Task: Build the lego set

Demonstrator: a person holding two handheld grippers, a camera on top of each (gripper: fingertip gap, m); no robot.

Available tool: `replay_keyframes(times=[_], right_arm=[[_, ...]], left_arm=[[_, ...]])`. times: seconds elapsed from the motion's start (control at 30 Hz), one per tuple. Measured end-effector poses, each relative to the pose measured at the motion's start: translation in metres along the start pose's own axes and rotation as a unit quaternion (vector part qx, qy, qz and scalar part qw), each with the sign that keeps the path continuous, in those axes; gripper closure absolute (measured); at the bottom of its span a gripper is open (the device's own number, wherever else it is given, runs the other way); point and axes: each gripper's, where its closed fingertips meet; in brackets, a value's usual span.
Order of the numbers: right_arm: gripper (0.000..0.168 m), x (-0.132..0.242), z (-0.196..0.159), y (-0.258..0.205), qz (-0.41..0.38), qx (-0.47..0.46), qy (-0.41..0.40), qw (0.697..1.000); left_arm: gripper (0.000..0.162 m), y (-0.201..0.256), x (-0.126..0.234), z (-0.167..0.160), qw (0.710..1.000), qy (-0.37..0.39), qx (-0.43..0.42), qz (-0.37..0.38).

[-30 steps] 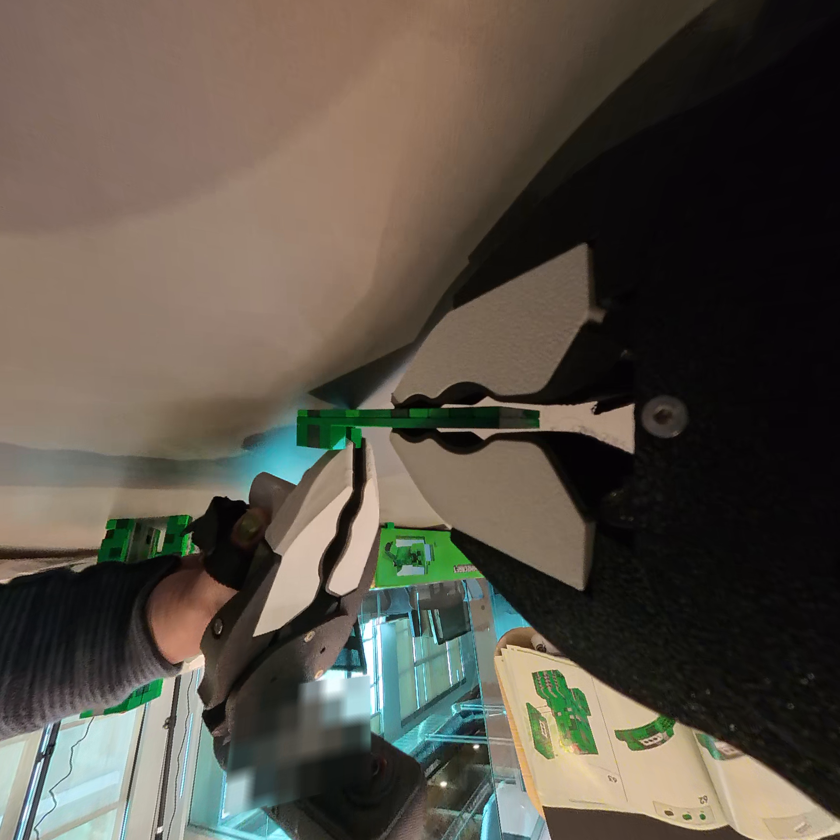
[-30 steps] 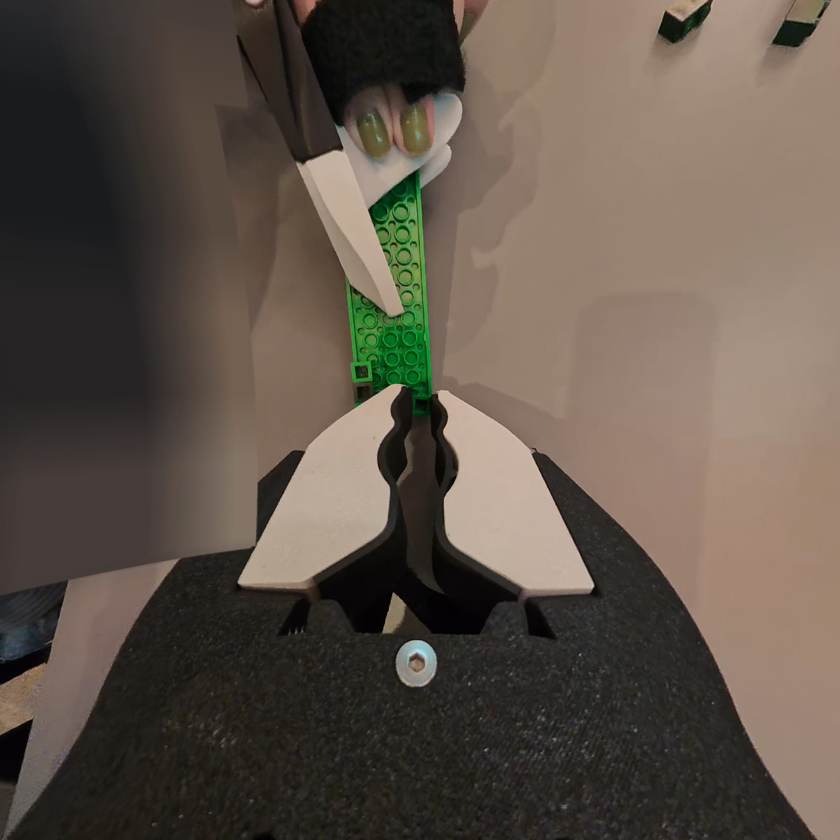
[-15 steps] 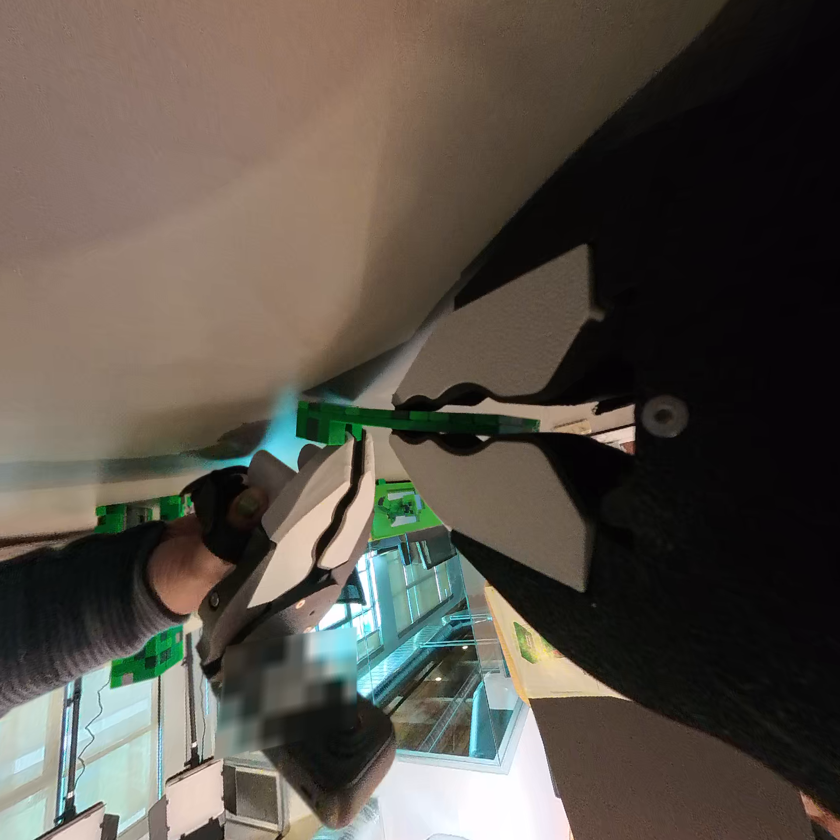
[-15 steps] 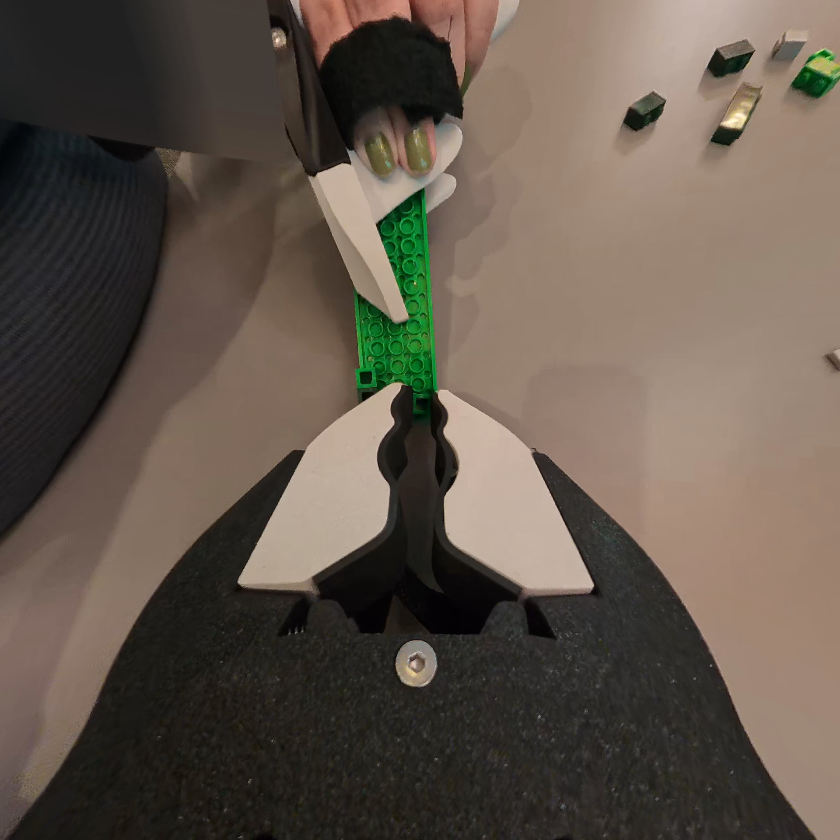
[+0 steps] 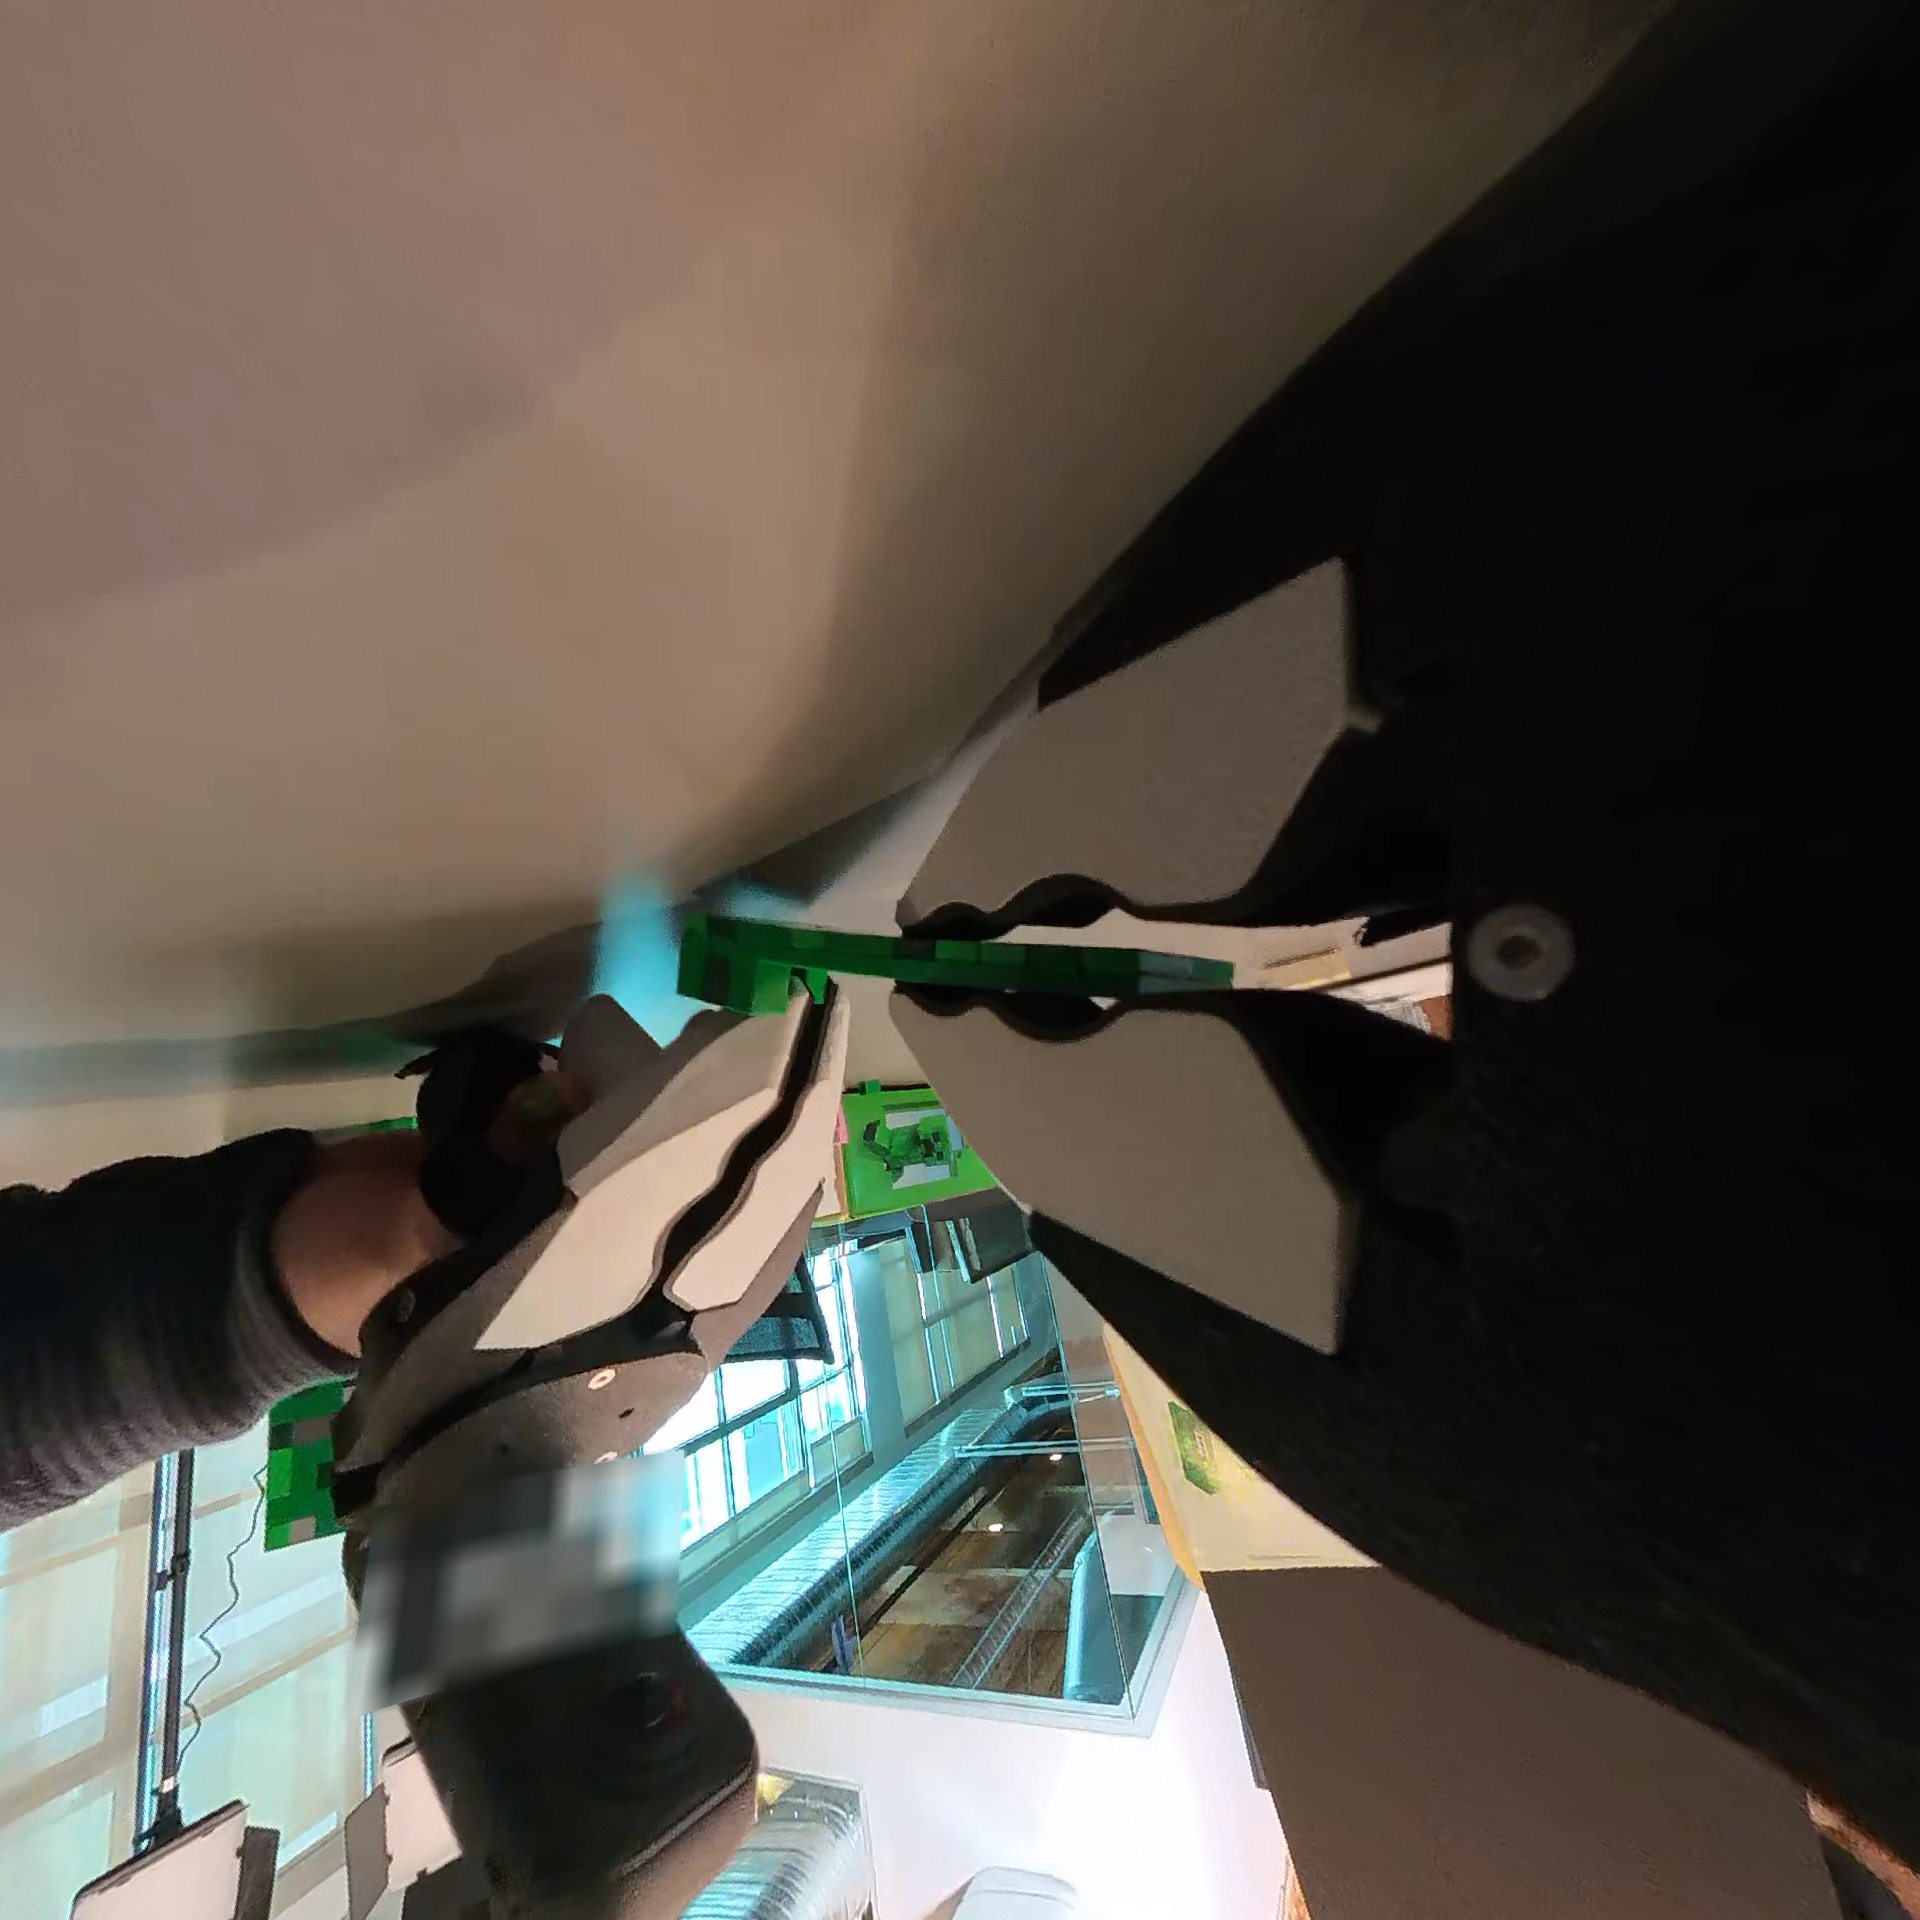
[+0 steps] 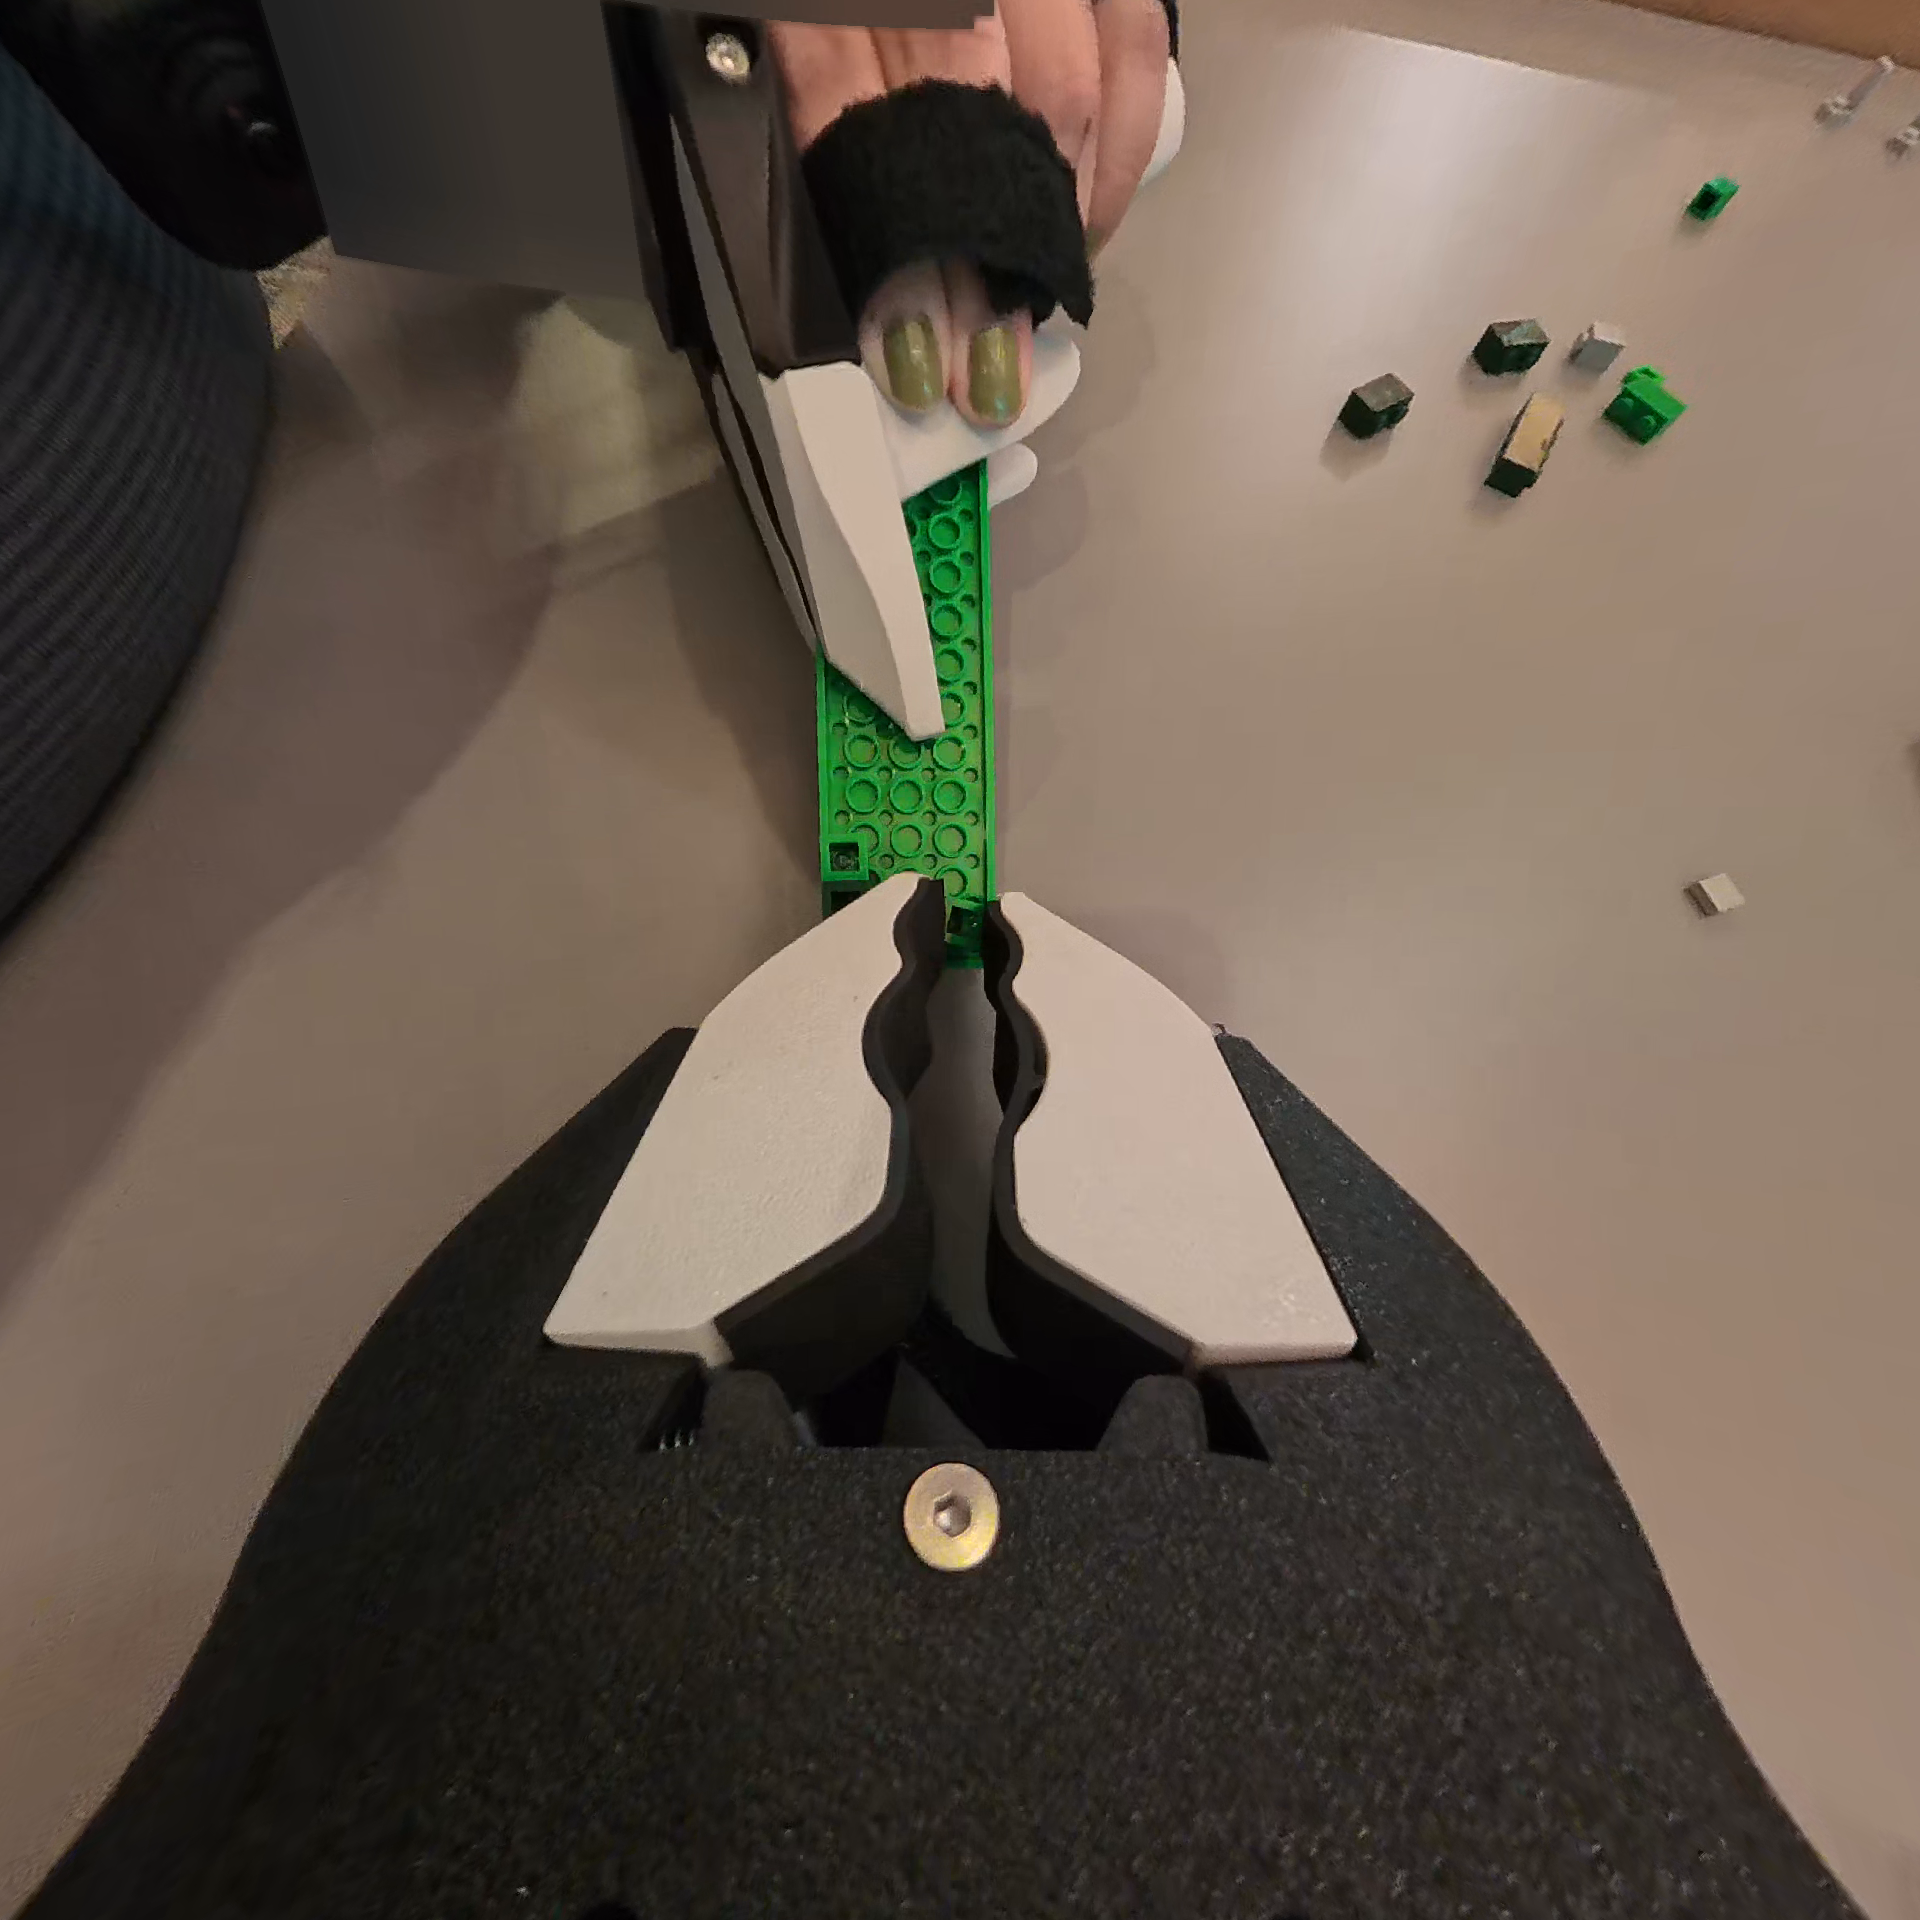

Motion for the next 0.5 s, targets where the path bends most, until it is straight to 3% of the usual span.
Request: replay_keyframes(times=[0.03, 0.3, 0.5], right_arm=[[0.161, 0.002, 0.001, 0.0, 0.002, 0.003, 0.009, 1.0], [0.161, 0.01, 0.008, -0.003, -0.003, 0.065, 0.019, 0.998], [0.161, 0.013, 0.012, -0.001, 0.003, 0.06, 0.03, 0.998]], left_arm=[[0.156, -0.001, 0.0, 0.001, 1.0, 0.003, 0.0, 0.003], [0.156, -0.008, 0.005, 0.003, 0.999, 0.023, 0.006, 0.022], [0.157, -0.012, 0.006, 0.002, 0.999, 0.025, 0.013, 0.031]])
Point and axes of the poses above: each gripper's, where its closed fingertips meet, x back along the fingers, z out of its top, y = z × x across the jaws, and after that the axes turned 14 degrees about -y, right-handed
